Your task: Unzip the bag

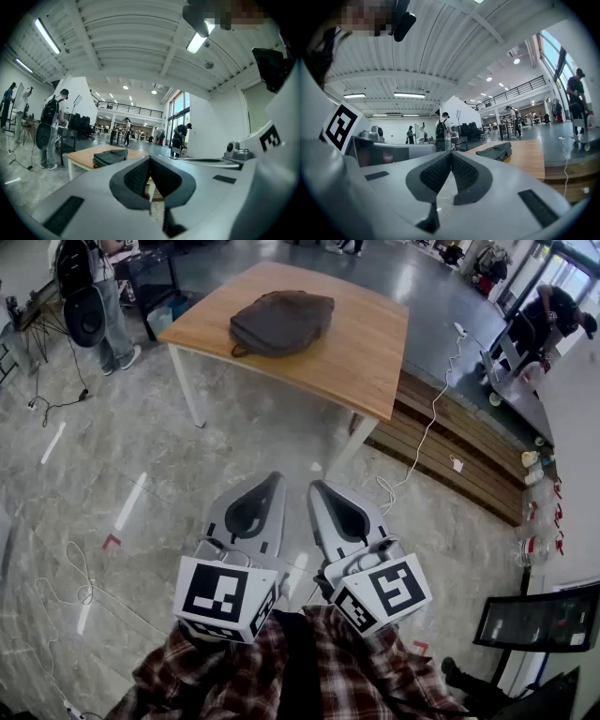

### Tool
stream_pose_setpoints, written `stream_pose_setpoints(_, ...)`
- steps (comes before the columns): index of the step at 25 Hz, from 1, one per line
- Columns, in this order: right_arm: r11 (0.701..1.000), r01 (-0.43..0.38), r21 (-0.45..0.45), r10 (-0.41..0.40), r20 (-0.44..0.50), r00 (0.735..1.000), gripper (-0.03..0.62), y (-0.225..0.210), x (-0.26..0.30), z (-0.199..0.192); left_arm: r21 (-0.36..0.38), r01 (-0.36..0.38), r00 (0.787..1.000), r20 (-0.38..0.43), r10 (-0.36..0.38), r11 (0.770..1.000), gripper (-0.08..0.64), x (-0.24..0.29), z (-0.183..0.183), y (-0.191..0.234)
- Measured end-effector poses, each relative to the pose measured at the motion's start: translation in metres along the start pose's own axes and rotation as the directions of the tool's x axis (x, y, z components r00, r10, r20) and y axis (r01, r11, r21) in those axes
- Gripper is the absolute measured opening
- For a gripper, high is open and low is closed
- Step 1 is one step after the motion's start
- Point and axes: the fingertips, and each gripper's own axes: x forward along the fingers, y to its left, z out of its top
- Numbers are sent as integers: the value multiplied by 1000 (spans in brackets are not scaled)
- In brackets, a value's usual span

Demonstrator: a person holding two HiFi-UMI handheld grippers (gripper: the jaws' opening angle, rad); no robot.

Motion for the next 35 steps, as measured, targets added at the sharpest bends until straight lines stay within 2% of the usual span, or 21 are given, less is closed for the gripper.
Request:
stream_pose_setpoints(9, 1000, 11, -22, -11, 24, 1000, 12, -30, 131, 25, 21, 25, 999, 19, -26, 999, 9, 79, 36, 105)
stream_pose_setpoints(14, 999, 42, -4, -42, 51, 998, 12, -42, 198, 40, 48, 41, 999, 15, -42, 998, 9, 109, 57, 163)
stream_pose_setpoints(21, 996, 88, 18, -88, 24, 996, 12, -56, 252, 30, 18, 58, 998, -17, -57, 998, 9, 140, 48, 218)
stream_pose_setpoints(29, 992, 119, 35, -119, -10, 993, 12, -112, 324, 19, -6, 62, 997, -46, -62, 998, 9, 209, 37, 270)
stream_pose_setpoints(35, 992, 126, 27, -126, -13, 992, 12, -172, 392, 31, -17, 64, 996, -56, -64, 998, 9, 292, 44, 310)
